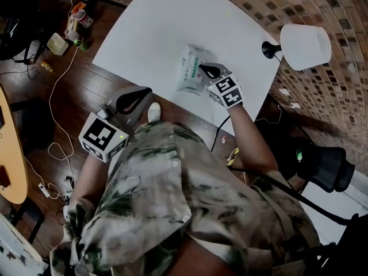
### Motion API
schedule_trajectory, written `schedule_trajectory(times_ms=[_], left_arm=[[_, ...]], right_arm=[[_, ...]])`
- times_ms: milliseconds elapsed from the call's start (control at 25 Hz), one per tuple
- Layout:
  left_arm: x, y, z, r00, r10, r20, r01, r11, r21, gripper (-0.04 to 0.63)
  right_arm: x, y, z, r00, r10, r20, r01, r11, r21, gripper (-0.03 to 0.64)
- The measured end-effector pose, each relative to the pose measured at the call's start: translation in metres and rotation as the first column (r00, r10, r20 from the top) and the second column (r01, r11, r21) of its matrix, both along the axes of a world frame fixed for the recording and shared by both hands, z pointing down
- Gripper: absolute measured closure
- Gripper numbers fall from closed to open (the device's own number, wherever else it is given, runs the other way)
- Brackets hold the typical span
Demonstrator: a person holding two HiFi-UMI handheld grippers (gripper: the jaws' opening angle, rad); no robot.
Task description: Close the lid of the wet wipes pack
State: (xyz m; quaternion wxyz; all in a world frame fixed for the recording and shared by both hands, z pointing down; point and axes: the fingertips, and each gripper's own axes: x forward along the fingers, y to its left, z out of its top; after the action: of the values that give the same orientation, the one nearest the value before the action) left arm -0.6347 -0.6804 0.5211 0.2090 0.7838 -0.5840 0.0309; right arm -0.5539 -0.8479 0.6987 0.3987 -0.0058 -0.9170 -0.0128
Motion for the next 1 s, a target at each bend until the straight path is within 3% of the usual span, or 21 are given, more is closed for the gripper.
schedule_trajectory(times_ms=[320,720,1000], left_arm=[[0.039,0.035,-0.018,0.998,-0.026,0.066,0.025,0.999,0.02,0.595],[0.143,0.104,-0.042,0.988,-0.087,0.129,0.084,0.996,0.032,0.594],[0.218,0.198,-0.039,0.976,-0.187,0.107,0.194,0.98,-0.054,0.594]], right_arm=[[0.044,0.043,-0.066,0.985,0.067,0.161,-0.065,0.998,-0.017,0.614],[0.171,0.141,-0.132,0.942,0.037,0.333,-0.017,0.998,-0.064,0.614],[0.239,0.212,-0.152,0.917,0.02,0.397,0.042,0.988,-0.148,0.614]])
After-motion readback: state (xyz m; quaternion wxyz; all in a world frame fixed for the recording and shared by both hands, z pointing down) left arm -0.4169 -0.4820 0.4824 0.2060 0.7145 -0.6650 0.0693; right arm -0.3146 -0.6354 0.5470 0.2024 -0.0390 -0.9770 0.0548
